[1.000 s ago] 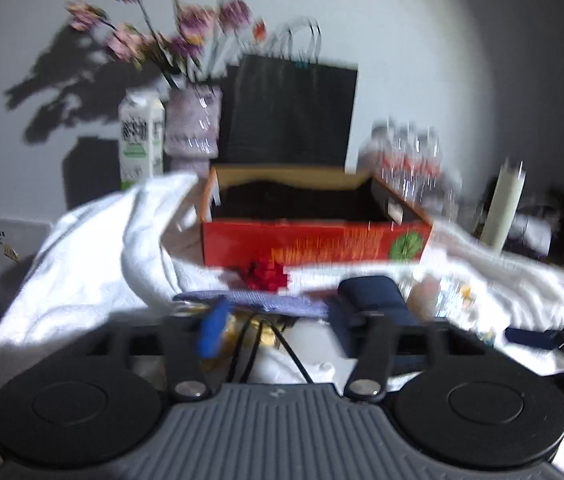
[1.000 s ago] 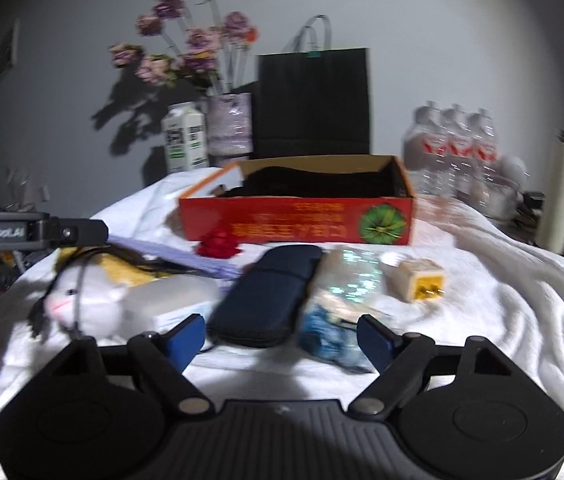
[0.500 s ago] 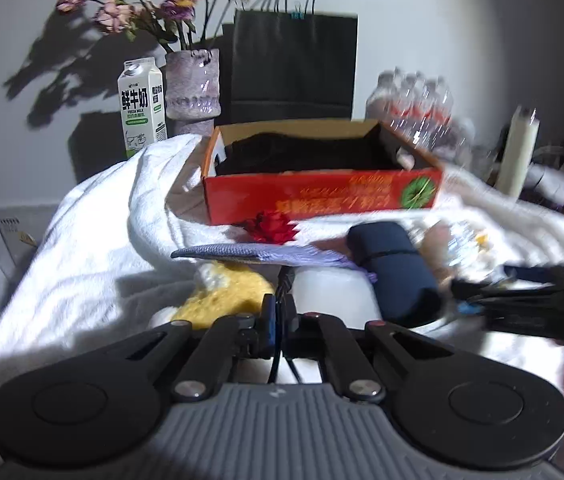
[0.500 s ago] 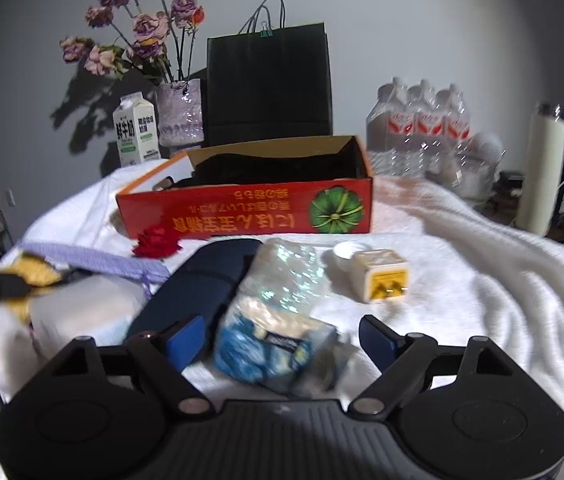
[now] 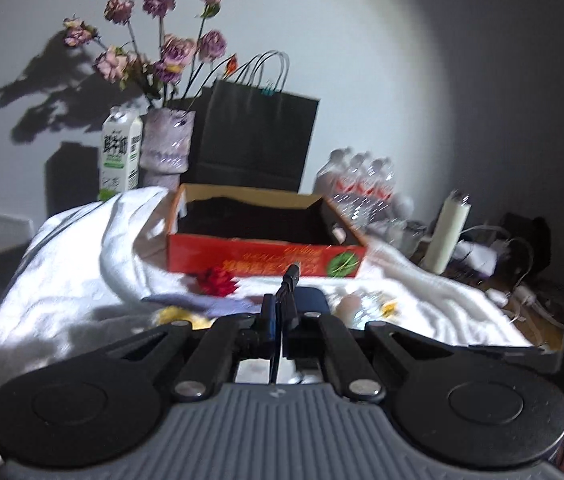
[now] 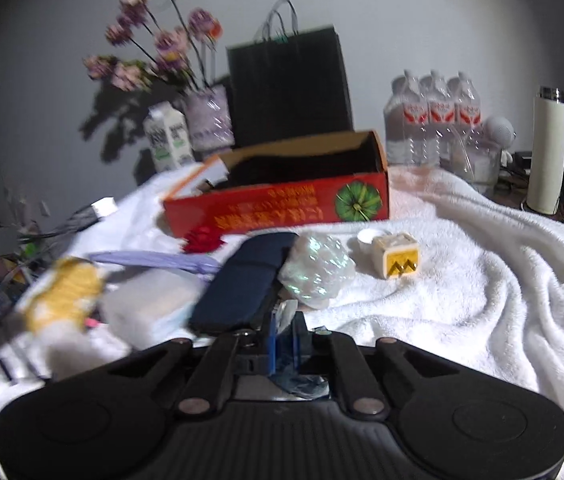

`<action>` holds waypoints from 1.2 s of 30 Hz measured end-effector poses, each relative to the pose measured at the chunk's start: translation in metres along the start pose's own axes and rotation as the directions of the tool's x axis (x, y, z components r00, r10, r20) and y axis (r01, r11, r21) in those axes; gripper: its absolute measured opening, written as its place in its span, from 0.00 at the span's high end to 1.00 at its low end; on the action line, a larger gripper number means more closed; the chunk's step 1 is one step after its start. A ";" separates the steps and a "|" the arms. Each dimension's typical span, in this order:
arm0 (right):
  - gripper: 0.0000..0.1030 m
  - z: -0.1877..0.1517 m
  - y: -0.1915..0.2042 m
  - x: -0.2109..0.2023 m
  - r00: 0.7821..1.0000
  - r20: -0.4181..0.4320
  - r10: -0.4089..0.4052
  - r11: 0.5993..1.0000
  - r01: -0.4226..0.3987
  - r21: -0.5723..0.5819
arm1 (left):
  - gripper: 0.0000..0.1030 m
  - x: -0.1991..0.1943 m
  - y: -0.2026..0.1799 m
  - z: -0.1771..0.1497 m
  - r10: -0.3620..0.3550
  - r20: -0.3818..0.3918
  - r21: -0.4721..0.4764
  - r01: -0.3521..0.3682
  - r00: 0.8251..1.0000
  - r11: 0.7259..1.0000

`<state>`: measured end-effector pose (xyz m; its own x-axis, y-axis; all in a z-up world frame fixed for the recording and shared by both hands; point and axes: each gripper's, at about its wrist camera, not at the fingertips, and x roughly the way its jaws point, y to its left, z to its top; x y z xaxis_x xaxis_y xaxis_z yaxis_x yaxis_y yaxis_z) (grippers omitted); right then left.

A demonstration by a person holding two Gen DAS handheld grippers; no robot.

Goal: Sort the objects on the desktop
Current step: 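Carry both held items into the red box and open both tools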

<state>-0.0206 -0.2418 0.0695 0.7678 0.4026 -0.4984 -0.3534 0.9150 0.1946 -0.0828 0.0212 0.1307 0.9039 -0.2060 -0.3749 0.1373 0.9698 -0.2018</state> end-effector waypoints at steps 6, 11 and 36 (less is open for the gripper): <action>0.94 0.011 0.003 -0.054 0.995 0.095 0.027 1.000 -0.028 0.009 | 0.97 -0.020 -0.003 0.021 -0.072 0.065 -0.032 0.075 0.995 0.997; 0.94 0.028 0.005 -0.078 0.987 0.148 0.063 0.998 -0.060 -0.025 | 0.97 -0.014 -0.005 0.044 -0.110 0.045 -0.028 0.111 0.993 0.993; 0.93 0.268 -0.063 0.262 0.980 -0.197 -0.014 1.000 0.014 0.000 | 0.97 0.376 0.076 0.196 0.087 -0.384 -0.034 -0.108 0.919 0.994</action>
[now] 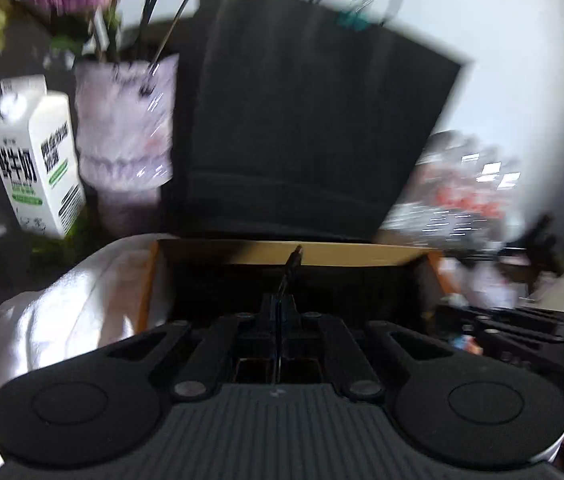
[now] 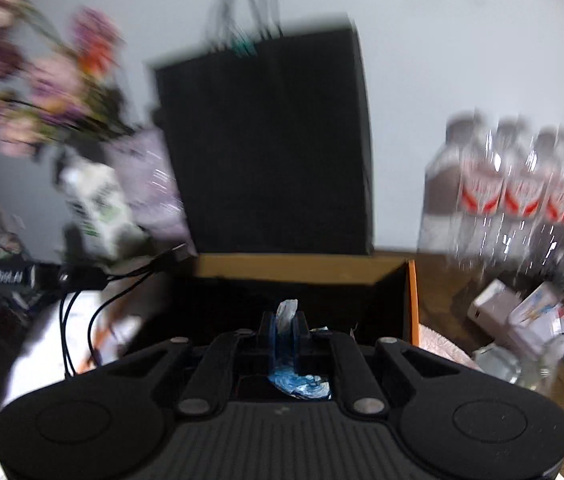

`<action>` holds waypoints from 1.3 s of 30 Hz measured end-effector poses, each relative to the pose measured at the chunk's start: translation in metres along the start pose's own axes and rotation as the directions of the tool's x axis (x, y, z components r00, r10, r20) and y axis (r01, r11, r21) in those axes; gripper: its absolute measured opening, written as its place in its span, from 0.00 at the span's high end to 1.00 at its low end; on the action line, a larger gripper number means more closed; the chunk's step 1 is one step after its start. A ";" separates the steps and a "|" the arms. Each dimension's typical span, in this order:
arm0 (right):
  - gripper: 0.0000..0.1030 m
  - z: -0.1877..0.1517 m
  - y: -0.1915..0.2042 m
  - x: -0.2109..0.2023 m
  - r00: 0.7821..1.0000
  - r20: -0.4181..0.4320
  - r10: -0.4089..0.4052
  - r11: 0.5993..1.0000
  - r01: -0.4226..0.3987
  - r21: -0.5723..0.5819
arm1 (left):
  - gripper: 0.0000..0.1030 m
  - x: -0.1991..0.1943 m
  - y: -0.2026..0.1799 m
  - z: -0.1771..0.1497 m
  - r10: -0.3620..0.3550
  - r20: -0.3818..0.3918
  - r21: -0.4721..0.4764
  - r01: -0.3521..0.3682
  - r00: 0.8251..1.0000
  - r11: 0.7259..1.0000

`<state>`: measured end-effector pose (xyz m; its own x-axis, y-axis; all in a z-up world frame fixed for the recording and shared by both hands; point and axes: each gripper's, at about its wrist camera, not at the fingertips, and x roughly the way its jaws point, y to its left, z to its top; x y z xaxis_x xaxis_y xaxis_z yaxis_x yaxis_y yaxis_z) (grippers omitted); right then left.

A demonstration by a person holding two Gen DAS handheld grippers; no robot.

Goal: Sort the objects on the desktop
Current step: 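Carry both held items into the red box and open both tools, then grasp the yellow crocheted toy with the left tool while the right grasps the white container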

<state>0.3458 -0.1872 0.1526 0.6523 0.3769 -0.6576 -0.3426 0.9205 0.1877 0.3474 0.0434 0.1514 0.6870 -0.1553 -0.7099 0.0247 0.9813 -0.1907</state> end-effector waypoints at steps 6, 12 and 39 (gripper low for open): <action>0.86 0.007 -0.009 0.080 0.992 -0.086 -0.096 0.995 0.095 -0.016 | 0.82 0.075 0.016 -0.003 0.107 -0.113 0.124 -0.092 0.988 0.988; 0.27 0.021 -0.024 0.107 0.971 -0.131 -0.202 0.978 0.207 0.030 | 0.40 0.066 0.022 0.000 0.158 -0.066 0.154 -0.147 0.985 0.977; 0.15 -0.064 0.042 -0.112 0.995 -0.082 -0.057 0.998 0.054 -0.037 | 0.07 -0.184 -0.017 -0.107 0.164 0.038 0.071 -0.166 0.986 0.984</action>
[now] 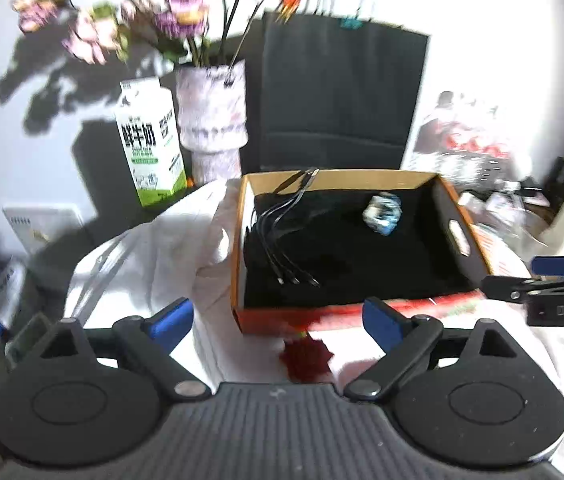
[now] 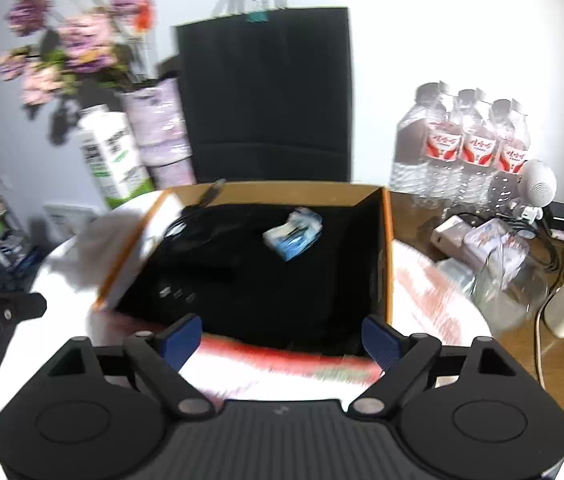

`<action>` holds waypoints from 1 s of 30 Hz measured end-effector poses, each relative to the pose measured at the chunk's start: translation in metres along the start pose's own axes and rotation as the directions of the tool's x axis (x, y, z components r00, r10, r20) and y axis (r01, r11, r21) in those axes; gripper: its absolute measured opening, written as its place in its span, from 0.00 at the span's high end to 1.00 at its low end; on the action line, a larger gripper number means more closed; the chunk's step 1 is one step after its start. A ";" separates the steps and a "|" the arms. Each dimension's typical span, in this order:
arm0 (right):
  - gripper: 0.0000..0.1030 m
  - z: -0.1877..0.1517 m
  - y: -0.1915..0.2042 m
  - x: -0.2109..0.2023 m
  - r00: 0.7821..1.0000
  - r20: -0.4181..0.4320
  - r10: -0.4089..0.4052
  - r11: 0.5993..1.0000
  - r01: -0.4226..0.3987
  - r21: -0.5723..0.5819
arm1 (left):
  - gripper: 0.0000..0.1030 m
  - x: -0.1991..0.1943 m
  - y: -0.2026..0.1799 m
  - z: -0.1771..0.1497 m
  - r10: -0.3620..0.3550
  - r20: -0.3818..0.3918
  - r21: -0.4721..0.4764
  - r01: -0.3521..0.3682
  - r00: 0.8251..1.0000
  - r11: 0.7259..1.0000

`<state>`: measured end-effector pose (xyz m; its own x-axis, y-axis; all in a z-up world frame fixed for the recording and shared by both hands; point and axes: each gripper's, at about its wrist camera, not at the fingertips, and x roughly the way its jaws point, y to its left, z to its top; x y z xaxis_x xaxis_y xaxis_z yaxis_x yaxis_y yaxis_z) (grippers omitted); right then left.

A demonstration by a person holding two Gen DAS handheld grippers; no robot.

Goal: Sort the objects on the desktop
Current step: 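Grasp the yellow crocheted toy with the left tool while the right grasps the white container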

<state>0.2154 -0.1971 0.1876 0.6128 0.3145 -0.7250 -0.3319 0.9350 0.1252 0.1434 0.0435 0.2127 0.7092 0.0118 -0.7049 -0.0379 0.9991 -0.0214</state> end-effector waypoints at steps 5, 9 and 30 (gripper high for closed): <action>0.11 -0.069 0.010 -0.042 0.997 0.067 0.047 0.998 -0.045 -0.036 | 0.06 -0.046 -0.004 -0.075 -0.041 0.104 0.030 0.038 0.994 0.999; 0.09 -0.124 0.015 -0.071 0.990 0.118 0.071 0.997 -0.068 -0.031 | 0.01 -0.074 -0.007 -0.129 -0.101 0.184 0.075 0.088 0.978 0.993; 0.00 -0.317 0.043 -0.110 0.884 0.459 -0.091 0.996 0.078 0.047 | 0.00 -0.057 0.020 -0.269 0.007 0.183 -0.094 0.010 0.983 0.996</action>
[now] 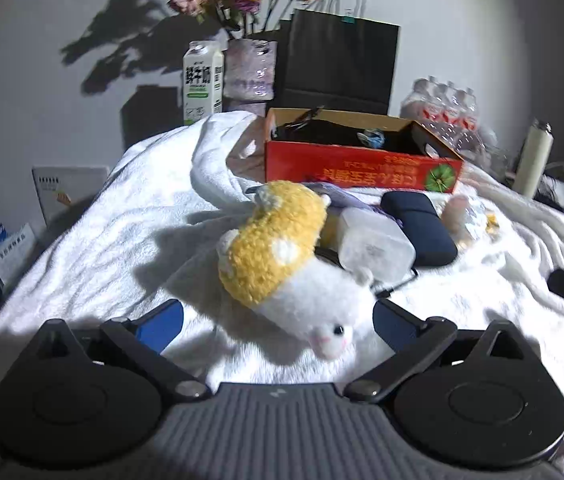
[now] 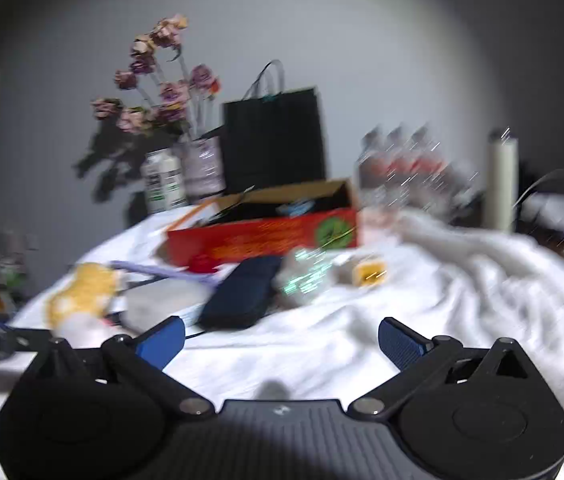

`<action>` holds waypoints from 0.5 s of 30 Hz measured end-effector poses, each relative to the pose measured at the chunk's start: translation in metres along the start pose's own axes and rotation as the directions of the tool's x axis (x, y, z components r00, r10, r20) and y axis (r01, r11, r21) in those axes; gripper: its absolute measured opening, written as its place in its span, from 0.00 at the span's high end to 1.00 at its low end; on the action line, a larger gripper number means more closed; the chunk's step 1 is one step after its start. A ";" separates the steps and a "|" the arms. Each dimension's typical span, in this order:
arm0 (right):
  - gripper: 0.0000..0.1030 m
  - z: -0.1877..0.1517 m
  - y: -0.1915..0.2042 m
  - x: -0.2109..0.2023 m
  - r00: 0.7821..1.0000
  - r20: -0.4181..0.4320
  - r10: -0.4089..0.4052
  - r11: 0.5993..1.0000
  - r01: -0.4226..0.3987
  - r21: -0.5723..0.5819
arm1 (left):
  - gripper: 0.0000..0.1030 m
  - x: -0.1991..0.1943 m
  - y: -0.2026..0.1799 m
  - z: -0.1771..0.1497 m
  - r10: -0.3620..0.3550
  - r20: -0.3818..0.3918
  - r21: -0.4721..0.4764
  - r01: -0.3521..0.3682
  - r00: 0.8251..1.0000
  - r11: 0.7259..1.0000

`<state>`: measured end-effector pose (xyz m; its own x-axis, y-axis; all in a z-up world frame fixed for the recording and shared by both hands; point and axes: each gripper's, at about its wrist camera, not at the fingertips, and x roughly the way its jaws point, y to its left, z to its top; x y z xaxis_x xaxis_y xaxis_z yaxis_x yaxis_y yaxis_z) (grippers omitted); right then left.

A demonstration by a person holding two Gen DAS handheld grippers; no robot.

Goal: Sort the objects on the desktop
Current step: 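Grasp the yellow crocheted toy with the left tool while the right grasps the white container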

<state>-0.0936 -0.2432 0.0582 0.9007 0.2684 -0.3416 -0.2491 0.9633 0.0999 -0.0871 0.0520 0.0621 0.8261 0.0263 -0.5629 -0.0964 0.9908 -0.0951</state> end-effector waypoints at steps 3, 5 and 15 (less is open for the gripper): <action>0.00 0.003 0.004 0.004 1.000 0.016 -0.001 1.000 0.002 -0.029 | 0.00 0.016 0.007 0.004 -0.039 -0.012 -0.082 0.037 0.999 0.996; 0.00 0.006 0.011 0.009 0.999 -0.006 0.036 0.998 -0.036 -0.043 | 0.00 0.027 0.009 0.008 -0.053 -0.001 -0.115 0.052 0.999 0.992; 0.00 0.024 0.061 0.060 0.987 -0.086 0.136 0.988 -0.141 -0.064 | 0.40 0.073 0.029 0.018 -0.093 -0.116 -0.301 0.054 0.989 0.952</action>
<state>-0.0461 -0.1689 0.0667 0.8249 0.3959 -0.4035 -0.3962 0.9141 0.0868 -0.0197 0.0849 0.0334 0.7612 -0.0818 -0.6433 -0.2140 0.9047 -0.3683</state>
